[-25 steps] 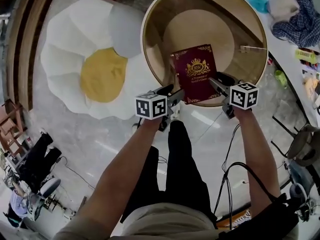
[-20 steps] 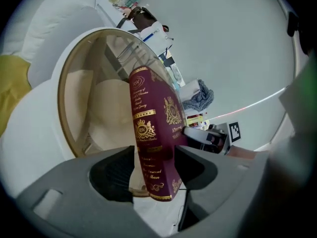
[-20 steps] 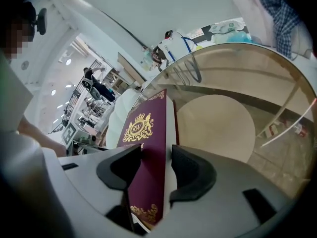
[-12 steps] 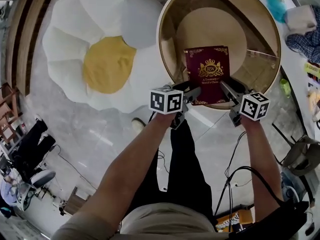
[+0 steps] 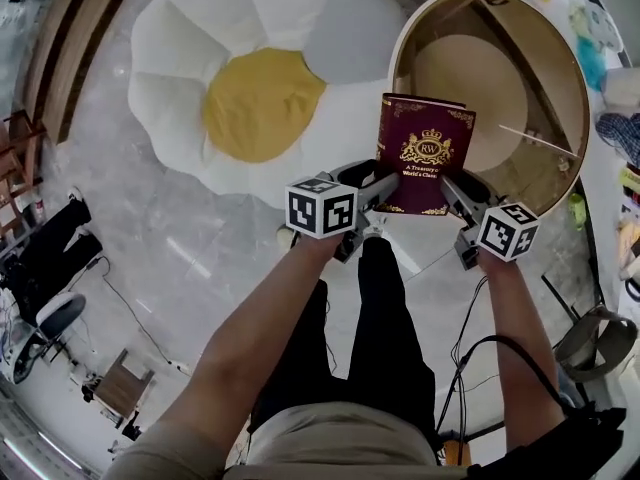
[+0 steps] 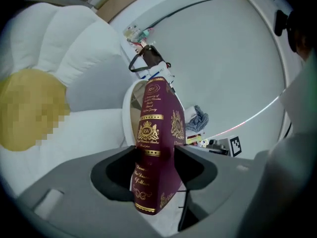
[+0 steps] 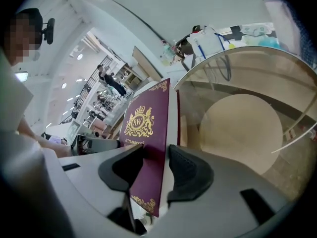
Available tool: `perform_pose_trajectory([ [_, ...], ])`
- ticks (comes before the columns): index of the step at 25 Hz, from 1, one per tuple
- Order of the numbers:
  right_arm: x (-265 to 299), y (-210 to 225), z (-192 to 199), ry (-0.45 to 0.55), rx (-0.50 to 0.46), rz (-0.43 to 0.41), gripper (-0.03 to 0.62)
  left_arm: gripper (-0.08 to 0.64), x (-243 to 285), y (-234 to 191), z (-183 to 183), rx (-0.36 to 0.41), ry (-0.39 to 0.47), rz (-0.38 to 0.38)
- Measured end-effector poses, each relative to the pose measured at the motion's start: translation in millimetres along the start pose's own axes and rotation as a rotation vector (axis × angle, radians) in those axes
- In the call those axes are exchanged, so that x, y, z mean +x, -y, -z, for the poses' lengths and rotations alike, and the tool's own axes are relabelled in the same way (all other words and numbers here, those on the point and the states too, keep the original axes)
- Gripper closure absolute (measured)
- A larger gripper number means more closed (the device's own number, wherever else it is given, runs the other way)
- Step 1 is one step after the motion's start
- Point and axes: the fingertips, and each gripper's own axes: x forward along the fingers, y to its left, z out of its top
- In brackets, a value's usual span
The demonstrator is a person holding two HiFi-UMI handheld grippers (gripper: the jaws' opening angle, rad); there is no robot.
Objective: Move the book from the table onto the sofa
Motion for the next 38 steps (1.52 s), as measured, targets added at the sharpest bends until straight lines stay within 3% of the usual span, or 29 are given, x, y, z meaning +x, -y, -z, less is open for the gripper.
perform_pose_trajectory([
  [12, 154.8, -142.7, 27.7, -0.157, -0.168, -0.168, 0.423, 0.319, -170.5, -118.1, 0.3, -0.119, 0.219, -0.155],
  [19, 285.1, -183.3, 97.9, -0.273, -0.238, -0.229, 0.423, 0.319, -230.3, -250.5, 41.2, -0.195, 0.294, -0.249],
  [22, 357.3, -181.0, 130.9, -0.317, -0.264, -0.235, 0.423, 0.319, -236.8, -327.7, 59.2, -0.235, 0.325, -0.266],
  [25, 394.8, -171.4, 151.6, -0.354, -0.295, -0.239, 0.423, 0.319, -229.5, -370.1, 75.4, -0.264, 0.346, -0.279],
  [32, 433.0, -121.3, 180.9, -0.397, -0.291, -0.209, 0.420, 0.319, -185.1, -421.1, 98.4, -0.281, 0.351, -0.280],
  [38, 426.0, -112.3, 187.3, -0.407, -0.314, -0.166, 0.417, 0.318, -177.7, -428.6, 108.7, -0.279, 0.339, -0.265],
])
